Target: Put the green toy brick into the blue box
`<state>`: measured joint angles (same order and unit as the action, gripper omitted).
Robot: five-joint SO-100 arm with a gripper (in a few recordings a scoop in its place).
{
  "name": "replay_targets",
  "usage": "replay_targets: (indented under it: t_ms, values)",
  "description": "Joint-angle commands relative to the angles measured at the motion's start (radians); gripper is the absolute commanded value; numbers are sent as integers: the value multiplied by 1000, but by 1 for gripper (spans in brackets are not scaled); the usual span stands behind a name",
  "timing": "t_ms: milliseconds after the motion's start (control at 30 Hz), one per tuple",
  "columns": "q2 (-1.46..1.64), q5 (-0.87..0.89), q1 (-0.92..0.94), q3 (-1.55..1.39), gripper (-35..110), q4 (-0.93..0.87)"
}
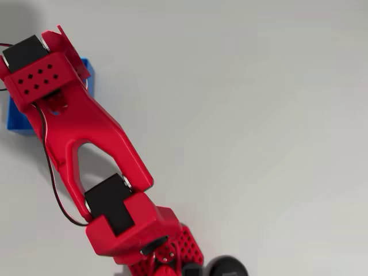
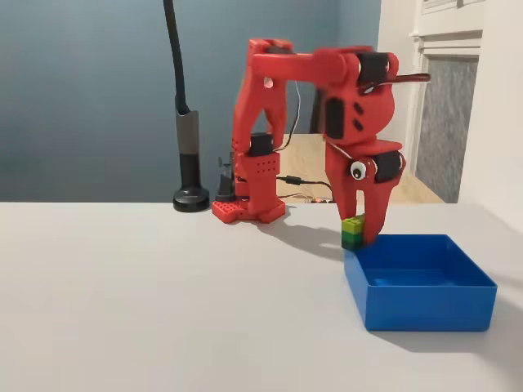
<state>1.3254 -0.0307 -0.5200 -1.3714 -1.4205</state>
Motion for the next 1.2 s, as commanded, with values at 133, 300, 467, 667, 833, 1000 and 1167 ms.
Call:
replay_targets:
  t_ms: [133,300,467,667,833,1000,1167]
  values:
    - [5,-60,-28,124,0,2]
    - [3,-91,-69,189,0,-12]
    - [2,-72,-107,170,0,-12]
    - [2,-29,-121,109,5,-5]
    - [2,-35,-121,77,21,2]
    - [2,-37,-115,81,22,0]
    - [3,-32,-109,101,12,-6]
